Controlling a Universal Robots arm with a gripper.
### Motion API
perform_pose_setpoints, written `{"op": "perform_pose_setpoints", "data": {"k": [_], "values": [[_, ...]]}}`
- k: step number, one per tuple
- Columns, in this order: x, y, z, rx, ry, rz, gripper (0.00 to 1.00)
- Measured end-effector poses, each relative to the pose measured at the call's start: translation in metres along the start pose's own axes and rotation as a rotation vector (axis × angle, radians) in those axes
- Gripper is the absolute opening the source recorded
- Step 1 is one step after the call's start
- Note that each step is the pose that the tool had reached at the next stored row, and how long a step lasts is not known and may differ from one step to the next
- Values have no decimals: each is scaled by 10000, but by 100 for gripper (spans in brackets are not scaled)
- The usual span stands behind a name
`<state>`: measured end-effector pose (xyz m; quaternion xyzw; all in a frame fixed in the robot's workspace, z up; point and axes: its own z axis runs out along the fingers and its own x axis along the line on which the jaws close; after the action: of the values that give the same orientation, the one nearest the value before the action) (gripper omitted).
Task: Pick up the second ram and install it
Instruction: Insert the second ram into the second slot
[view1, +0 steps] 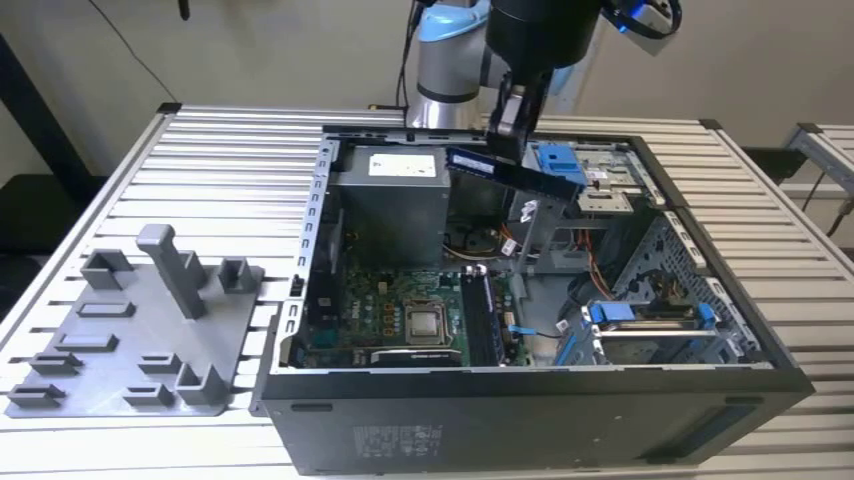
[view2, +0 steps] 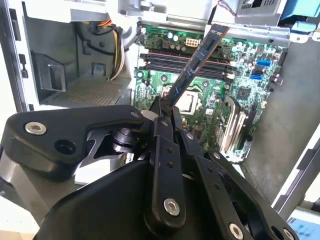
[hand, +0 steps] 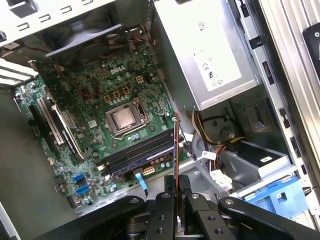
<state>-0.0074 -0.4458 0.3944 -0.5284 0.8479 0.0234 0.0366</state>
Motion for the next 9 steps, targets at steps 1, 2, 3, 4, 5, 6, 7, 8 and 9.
{"op": "perform_pose_setpoints", "data": {"k": [1,2,3,4,5,6,7,8,9], "values": [[0,0,0,10,2,106,14],[0,0,0,21,6,216,14],[0,0,0,32,9,322,14],[0,0,0,45,14,426,14],[0,0,0,60,27,528,14],[0,0,0,75,41,620,14],[1,-1,0,89,54,706,14],[2,-1,0,103,67,786,14],[2,-1,0,118,82,866,14]]}}
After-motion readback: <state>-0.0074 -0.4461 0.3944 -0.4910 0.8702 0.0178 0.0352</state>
